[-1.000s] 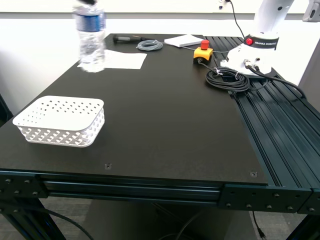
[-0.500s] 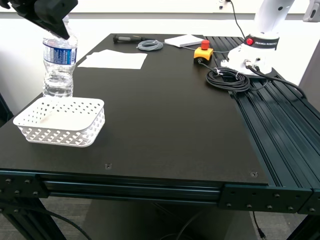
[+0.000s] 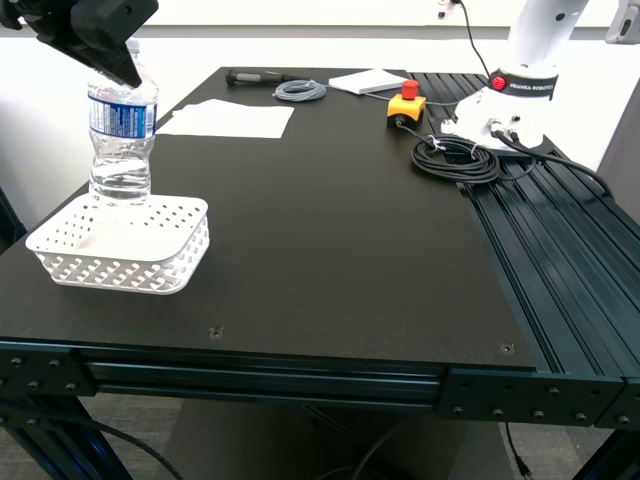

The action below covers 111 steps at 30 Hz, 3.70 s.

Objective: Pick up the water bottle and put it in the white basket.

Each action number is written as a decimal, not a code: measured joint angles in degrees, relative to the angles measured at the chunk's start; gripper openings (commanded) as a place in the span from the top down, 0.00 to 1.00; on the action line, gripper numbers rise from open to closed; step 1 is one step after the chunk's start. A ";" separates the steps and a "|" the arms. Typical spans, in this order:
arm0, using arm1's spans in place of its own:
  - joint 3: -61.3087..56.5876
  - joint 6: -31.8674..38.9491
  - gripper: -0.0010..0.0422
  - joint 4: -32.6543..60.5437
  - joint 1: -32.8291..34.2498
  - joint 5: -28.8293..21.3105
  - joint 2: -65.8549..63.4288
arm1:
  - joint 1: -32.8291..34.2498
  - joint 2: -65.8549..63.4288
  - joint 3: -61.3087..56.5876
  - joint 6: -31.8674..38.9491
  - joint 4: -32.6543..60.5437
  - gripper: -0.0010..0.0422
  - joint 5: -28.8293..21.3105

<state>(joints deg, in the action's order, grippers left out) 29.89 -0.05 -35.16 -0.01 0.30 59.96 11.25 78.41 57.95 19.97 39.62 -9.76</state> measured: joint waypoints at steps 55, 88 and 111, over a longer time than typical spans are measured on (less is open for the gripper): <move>0.00 0.00 0.98 0.00 0.00 0.00 0.00 | 0.00 0.00 0.02 1.18 -0.39 0.97 1.36; 0.00 0.00 0.98 0.00 -0.02 0.00 0.00 | 0.00 0.00 0.02 1.18 -0.70 0.97 1.38; 0.00 0.00 0.98 0.00 0.00 0.00 0.00 | 0.00 0.00 0.02 1.18 -0.72 0.97 1.38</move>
<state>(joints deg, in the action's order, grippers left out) 29.89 -0.05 -35.16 -0.01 0.30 59.96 11.25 78.41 57.98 21.15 38.89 -8.38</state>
